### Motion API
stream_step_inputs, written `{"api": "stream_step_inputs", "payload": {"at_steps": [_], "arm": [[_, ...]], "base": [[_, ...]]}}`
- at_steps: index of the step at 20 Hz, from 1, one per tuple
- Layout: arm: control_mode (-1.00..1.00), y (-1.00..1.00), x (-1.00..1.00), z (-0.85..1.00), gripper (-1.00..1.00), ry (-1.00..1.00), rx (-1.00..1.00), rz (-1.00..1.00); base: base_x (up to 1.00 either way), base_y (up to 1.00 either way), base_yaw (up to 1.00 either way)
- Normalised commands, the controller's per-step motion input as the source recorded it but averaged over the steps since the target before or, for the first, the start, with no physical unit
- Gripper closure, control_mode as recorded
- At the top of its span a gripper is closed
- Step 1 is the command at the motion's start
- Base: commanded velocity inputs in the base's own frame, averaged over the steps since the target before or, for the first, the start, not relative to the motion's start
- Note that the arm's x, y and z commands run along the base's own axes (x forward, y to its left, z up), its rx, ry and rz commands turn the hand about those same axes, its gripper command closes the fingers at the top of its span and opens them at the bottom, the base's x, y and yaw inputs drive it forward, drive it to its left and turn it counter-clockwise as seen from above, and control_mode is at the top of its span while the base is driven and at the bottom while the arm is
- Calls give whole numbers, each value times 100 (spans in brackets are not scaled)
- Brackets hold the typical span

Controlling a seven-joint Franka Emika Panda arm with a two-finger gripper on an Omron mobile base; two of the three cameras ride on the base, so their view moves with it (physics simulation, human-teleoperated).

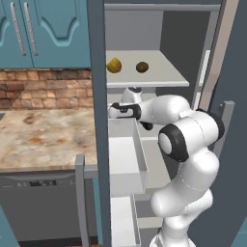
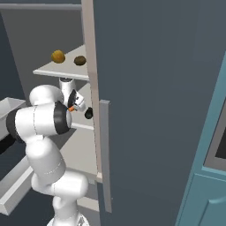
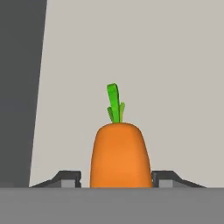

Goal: Take the eggplant and carrot from the second highest rack and move them to the highest rack where the squash and kiwi are located, to maximize freezer space. Close the freezer door after rearranging.

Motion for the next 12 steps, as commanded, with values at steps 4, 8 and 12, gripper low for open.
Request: {"api": "stream_step_inputs", "payload": {"at_steps": [4, 8, 12], "arm": [[-100, 0, -35, -47, 100, 0, 0, 0], [-100, -2, -52, -23, 100, -3, 6, 0], [-100, -16, -61, -2, 100, 0, 9, -9]], "base": [[0, 0, 0], [0, 0, 0], [0, 0, 0]]}}
